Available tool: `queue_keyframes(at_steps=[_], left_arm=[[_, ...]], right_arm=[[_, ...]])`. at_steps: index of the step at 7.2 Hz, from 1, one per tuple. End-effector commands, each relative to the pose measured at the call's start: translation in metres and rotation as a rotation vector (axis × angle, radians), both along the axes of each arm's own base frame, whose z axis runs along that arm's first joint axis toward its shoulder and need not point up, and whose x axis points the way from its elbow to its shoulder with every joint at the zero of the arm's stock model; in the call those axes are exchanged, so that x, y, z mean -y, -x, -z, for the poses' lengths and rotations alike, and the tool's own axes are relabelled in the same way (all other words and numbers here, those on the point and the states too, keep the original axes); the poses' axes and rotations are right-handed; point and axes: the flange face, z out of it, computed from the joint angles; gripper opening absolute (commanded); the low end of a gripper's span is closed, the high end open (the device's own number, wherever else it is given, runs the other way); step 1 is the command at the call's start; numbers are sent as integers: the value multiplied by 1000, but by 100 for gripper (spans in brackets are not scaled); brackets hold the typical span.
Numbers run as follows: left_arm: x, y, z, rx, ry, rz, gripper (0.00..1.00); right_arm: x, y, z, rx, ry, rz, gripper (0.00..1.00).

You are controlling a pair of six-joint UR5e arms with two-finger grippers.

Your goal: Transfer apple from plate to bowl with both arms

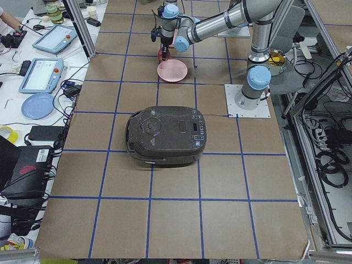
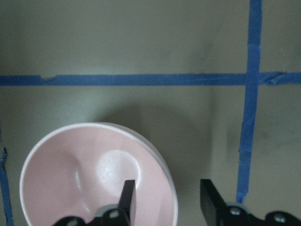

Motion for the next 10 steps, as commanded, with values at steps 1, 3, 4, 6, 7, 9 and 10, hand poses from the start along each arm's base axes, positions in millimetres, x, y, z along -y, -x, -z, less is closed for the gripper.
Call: queue_keyframes(at_steps=[1,3,4,6,7,9,10], left_arm=[[-2,55,-27,-81,8,-47,22],[-14,96,-34,-152,-52,-186,21],[-30,125,-35,-191,-74,-189,20],[-32,168,-19,-224,-79,-261,19],[-34,190,-16,-232,-90,-302,19],[-38,205,21,-190,-125,-292,19],[-42,211,32,-165,-118,-283,20]], right_arm=[[45,23,-57,-64,61,34,100],[48,34,-148,-80,84,47,100],[34,37,-207,-111,72,48,100],[25,34,-292,-123,37,41,100],[25,33,-301,-126,52,39,100],[25,36,-296,-129,34,41,100],[25,35,-297,-129,37,38,100]])
